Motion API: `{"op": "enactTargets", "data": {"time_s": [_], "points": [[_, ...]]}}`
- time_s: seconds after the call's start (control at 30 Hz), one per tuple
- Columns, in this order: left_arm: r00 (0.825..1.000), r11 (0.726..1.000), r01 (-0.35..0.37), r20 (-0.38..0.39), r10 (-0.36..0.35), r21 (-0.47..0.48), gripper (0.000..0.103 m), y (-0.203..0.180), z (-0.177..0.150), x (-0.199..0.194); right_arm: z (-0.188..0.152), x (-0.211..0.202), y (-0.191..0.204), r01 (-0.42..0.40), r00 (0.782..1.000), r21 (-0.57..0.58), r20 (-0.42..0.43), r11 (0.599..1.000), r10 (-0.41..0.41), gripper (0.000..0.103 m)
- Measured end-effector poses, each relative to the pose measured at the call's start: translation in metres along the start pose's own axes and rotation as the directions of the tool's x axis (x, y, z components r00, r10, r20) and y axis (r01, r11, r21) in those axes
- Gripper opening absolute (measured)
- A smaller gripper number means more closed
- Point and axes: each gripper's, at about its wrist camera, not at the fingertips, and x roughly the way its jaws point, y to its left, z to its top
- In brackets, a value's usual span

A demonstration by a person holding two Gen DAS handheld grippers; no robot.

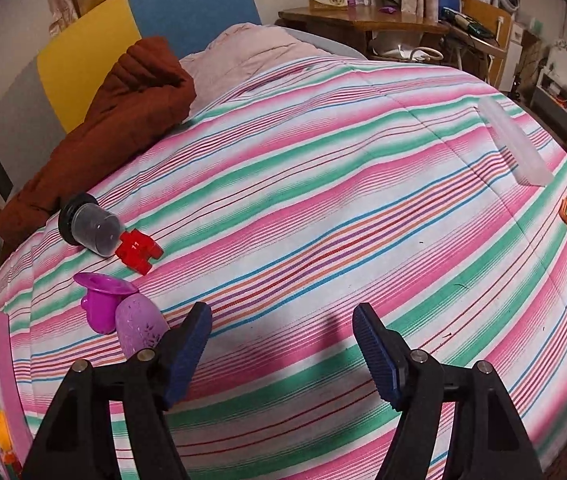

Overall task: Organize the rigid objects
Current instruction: 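Move both tools back toward the magenta cup and purple egg sponge, then grasp the magenta cup with the left tool while the right tool grasps the purple egg sponge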

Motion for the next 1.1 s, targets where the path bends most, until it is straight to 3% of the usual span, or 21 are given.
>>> {"op": "enactTargets", "data": {"time_s": [0.33,0.47,0.7,0.87,1.1], "points": [[1.000,0.998,-0.027,0.005,0.027,0.064,0.041,-0.025,0.021,0.024,0.002,-0.002,0.006,-0.052,0.999,-0.001,0.008,0.999,0.052,0.074],[1.000,0.999,-0.005,-0.031,0.006,0.033,0.037,-0.024,0.031,0.041,0.002,-0.004,0.004,-0.069,0.998,0.015,0.013,0.997,0.069,0.079],[0.997,0.998,0.060,-0.052,-0.058,0.036,0.035,-0.037,0.051,0.068,0.005,-0.007,-0.009,-0.131,0.991,0.102,0.013,0.986,0.131,0.080],[0.987,0.987,0.142,-0.089,-0.135,0.079,0.035,-0.057,0.070,0.102,0.006,-0.008,-0.009,-0.151,0.989,0.109,0.020,0.982,0.150,0.080],[0.973,0.976,0.209,-0.111,-0.202,0.063,0.035,-0.073,0.092,0.147,0.006,-0.006,-0.005,-0.170,0.985,0.106,0.011,0.980,0.170,0.080]]}}
